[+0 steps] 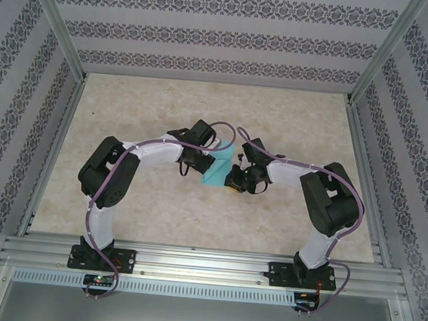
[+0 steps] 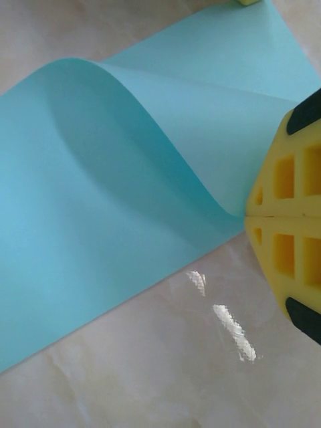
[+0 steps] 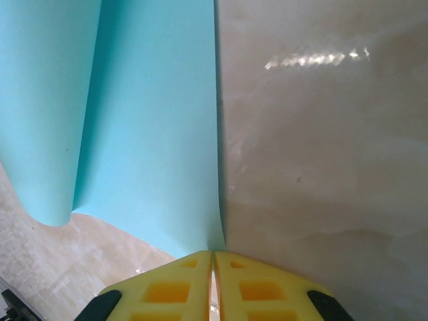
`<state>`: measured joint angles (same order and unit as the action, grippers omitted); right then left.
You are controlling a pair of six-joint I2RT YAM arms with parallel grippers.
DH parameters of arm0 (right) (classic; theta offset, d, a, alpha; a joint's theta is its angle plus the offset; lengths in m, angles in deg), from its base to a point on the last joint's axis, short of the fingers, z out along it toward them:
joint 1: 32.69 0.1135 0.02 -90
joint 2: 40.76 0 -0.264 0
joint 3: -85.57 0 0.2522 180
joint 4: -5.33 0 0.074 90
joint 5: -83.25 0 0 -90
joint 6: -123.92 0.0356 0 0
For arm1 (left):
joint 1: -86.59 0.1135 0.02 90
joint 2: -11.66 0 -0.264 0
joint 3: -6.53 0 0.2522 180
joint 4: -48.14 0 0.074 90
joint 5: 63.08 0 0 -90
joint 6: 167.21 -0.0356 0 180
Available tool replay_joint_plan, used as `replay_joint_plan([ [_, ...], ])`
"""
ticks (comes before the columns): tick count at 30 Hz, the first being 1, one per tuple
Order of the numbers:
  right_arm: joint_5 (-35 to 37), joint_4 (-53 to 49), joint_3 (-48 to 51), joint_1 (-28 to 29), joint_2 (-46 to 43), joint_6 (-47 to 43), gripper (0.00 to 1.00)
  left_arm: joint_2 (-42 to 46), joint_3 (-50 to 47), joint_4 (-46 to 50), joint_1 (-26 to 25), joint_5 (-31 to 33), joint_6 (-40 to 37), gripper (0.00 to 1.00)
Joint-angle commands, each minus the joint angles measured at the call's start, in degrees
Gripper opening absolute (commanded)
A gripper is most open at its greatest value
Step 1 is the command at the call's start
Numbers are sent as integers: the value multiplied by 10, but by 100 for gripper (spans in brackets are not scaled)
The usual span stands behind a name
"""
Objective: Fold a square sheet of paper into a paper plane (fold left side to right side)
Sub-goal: Fold the triangle a second time at the center of the table.
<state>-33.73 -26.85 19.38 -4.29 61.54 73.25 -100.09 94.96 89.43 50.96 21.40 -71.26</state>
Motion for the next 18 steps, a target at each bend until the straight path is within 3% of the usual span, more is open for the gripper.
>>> replay_joint_plan([
  [1, 29, -29, -1, 7, 19, -12, 12, -14, 21, 11, 9, -3, -18, 0],
  [18, 28, -33, -3, 7, 22, -14, 12, -44, 48, 17, 12, -17, -23, 0],
])
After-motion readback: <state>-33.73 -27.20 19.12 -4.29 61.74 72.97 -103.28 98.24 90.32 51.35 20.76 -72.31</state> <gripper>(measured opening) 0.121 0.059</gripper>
